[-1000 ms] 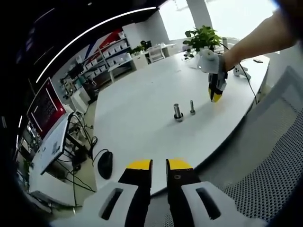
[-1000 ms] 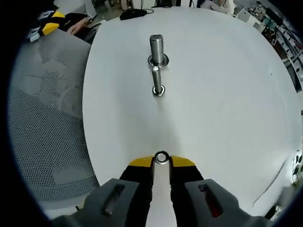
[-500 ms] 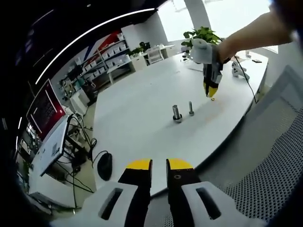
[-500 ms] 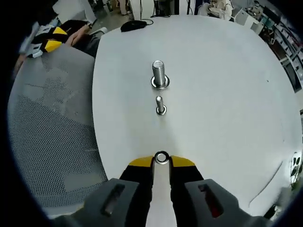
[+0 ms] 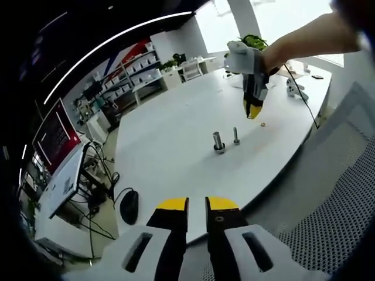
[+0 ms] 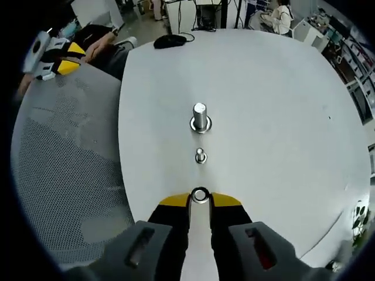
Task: Place the washer onto the threaded stud by aligning its center hole with the stud, sliding it down to the base, and recovering from edge contact or off-axis alignment until the washer reaches the visible bottom stop.
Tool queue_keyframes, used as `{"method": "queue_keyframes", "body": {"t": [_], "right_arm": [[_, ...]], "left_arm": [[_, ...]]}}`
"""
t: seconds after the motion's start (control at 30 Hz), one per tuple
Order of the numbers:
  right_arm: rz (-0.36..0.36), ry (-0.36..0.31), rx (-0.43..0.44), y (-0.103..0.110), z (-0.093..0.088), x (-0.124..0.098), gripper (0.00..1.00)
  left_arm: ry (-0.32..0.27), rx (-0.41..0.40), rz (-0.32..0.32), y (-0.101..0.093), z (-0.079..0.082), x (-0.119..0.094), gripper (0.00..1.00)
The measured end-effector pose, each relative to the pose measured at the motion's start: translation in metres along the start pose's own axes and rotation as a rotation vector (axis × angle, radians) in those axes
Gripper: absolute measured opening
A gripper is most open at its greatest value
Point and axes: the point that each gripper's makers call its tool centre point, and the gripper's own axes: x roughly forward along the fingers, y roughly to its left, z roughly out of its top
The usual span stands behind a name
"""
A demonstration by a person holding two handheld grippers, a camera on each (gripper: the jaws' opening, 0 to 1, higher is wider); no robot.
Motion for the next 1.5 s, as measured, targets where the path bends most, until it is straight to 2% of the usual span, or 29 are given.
{"method": "queue_keyframes", "body": {"t": [0.17,0.47,0.9,1.5], "right_arm": [[0.0,-0.007,0.021,0.001,0.006,0.002,0.14],[-0.001,-0.004,-0.024,0.004,0.024,0.001,0.14],[0.0,0.002,-0.063,0.003,0.038,0.002,0.14],[0.011,0.001,-0.093,0.006,0.05,0.015,0.14]], "left_arm": [[-0.003,0.001,0.001,0.0,0.001,0.0,0.09],[0.005,-0.002,-0.003,0.0,-0.001,0.0,0.08],[0.005,-0.001,-0.004,-0.001,-0.001,0.0,0.08],[0.01,0.002,-0.003,0.0,-0.002,0.001,0.08]]}}
